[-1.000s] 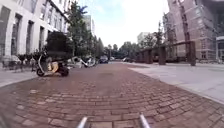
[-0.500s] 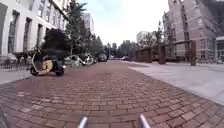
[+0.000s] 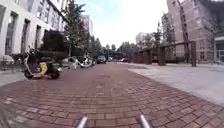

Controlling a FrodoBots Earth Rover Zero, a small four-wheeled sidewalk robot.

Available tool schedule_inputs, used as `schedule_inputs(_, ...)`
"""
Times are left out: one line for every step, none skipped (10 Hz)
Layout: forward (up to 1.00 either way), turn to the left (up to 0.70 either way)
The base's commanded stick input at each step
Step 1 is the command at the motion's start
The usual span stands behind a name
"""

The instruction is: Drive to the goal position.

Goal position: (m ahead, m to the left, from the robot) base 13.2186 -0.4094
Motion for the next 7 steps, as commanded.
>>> schedule_inputs(0.70,0.02)
schedule_inputs(0.70,0.14)
schedule_inputs(0.70,0.14)
schedule_inputs(0.70,0.14)
schedule_inputs(0.70,0.11)
schedule_inputs(0.70,0.03)
schedule_inputs(0.70,0.00)
